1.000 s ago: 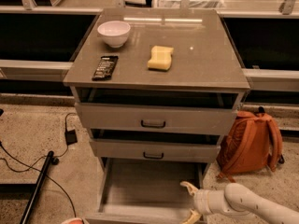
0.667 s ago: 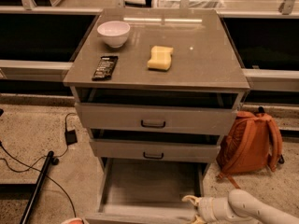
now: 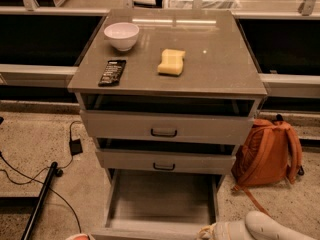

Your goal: Close bottom drawer

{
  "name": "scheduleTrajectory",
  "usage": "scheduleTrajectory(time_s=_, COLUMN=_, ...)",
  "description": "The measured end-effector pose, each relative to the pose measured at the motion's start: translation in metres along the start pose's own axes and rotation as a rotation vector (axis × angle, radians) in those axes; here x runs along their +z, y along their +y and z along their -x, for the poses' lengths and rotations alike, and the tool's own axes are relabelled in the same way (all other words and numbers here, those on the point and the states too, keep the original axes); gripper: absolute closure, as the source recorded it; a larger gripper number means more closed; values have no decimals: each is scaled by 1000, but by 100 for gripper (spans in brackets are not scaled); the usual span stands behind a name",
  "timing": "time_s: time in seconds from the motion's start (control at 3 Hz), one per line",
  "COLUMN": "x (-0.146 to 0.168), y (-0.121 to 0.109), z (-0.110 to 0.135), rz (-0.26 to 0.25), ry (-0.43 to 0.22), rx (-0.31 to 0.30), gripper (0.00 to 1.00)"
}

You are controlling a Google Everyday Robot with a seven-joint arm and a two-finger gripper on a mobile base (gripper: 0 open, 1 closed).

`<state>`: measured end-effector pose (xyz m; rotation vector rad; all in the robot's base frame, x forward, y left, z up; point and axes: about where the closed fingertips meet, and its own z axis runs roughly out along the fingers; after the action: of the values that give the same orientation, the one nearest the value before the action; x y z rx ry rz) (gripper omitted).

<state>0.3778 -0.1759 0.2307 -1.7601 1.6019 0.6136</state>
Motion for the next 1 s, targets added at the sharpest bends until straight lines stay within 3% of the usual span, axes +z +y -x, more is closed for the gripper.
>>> scheduleTrajectory(time_s=0.33, x=2, y=8, z=16, rz=27, ry=21, rx=-53, gripper=100)
scheduleTrajectory(time_s=1.0, x=20, y=20, z=12, rz=87, ry=75, rx=-51, gripper=97)
